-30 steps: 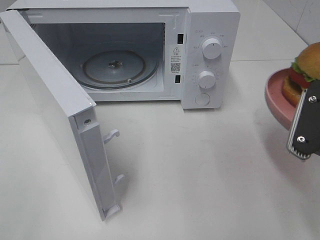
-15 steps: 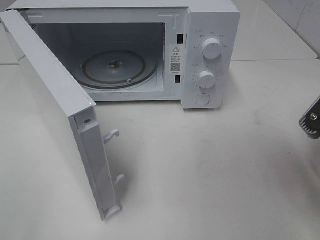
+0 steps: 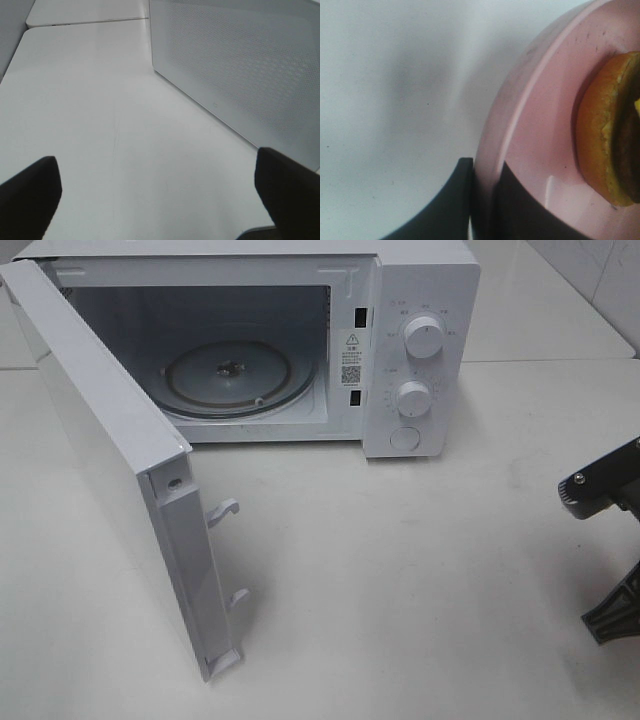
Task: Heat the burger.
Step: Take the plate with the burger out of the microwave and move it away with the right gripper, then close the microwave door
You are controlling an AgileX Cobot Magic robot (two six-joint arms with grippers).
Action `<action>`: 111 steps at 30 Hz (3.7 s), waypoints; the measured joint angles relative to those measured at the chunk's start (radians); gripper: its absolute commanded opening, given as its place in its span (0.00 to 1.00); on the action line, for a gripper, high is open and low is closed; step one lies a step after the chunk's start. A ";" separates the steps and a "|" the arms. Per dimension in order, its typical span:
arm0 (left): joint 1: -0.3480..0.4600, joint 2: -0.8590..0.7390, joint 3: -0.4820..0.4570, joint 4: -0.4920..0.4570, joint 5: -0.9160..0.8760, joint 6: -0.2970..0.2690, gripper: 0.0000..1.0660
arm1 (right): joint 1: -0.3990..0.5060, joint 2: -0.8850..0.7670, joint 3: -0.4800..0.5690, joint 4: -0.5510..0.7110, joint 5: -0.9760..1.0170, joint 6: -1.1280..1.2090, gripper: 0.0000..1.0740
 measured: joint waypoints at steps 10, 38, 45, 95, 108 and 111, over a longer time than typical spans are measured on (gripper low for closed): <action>0.000 0.000 0.000 0.000 0.000 0.000 0.92 | 0.000 0.187 -0.003 -0.052 -0.106 0.133 0.00; 0.000 0.000 0.000 0.000 0.000 0.000 0.92 | -0.007 0.480 -0.098 -0.138 -0.099 0.262 0.41; 0.000 0.000 0.000 0.000 0.000 0.000 0.92 | -0.007 0.364 -0.096 -0.066 -0.098 0.202 0.49; 0.000 0.000 0.000 0.000 0.000 0.000 0.92 | -0.152 -0.880 -0.100 0.551 0.122 -0.697 0.71; 0.000 0.000 0.000 0.000 0.000 0.000 0.92 | -0.359 -1.138 -0.038 0.663 0.117 -0.871 0.71; 0.000 0.000 0.000 0.000 0.000 0.000 0.92 | -0.403 -1.193 -0.036 0.677 0.113 -0.890 0.71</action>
